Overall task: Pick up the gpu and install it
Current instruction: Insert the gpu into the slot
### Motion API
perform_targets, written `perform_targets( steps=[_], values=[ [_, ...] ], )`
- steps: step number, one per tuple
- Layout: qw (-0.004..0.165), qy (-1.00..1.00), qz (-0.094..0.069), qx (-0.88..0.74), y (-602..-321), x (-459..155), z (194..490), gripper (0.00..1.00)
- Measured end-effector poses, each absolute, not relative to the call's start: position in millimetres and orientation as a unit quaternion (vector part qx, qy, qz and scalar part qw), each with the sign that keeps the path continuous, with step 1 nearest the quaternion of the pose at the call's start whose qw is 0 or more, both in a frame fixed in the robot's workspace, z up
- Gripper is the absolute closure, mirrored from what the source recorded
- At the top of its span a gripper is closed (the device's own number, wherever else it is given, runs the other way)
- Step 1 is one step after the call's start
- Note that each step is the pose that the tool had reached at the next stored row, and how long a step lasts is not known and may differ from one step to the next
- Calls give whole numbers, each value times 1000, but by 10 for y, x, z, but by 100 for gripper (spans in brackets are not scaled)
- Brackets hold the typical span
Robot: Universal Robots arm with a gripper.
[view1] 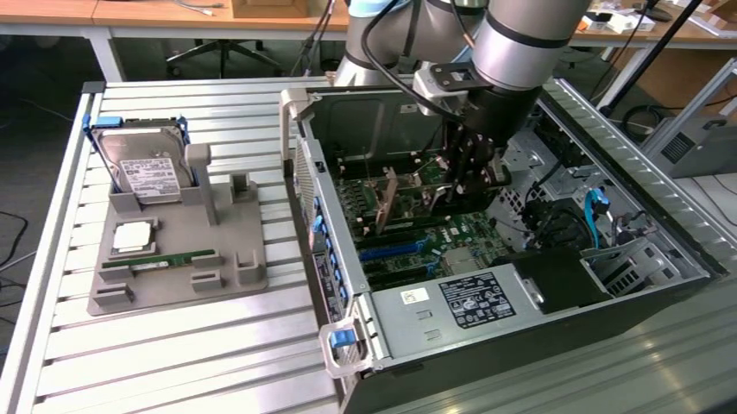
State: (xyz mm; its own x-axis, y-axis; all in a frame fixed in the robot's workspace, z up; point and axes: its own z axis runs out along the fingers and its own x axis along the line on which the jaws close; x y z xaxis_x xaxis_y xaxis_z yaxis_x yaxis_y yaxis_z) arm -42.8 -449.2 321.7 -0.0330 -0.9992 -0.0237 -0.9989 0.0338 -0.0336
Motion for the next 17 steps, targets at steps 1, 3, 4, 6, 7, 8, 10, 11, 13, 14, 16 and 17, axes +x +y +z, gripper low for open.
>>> perform_targets(
  steps=[1,3,4,6,7,8,10,11,13,14,16,17],
  values=[
    [20,719,-4,-695,-4494,-437,3213,73],
    [20,719,-4,-695,-4496,-451,3209,73],
    [20,719,-4,-695,-4497,-455,3207,73],
    [20,719,-4,-695,-4501,-463,3206,73],
    [20,719,-4,-695,-4504,-468,3205,73],
    [20,719,-4,-695,-4505,-471,3204,73],
    [20,719,-4,-695,-4509,-482,3203,73],
    [20,719,-4,-695,-4509,-487,3204,73],
    [20,719,-4,-695,-4510,-499,3203,73],
    [20,719,-4,-695,-4513,-512,3203,73],
    [20,719,-4,-695,-4514,-538,3201,73],
    [20,719,-4,-695,-4515,-550,3200,73]
  ],
)
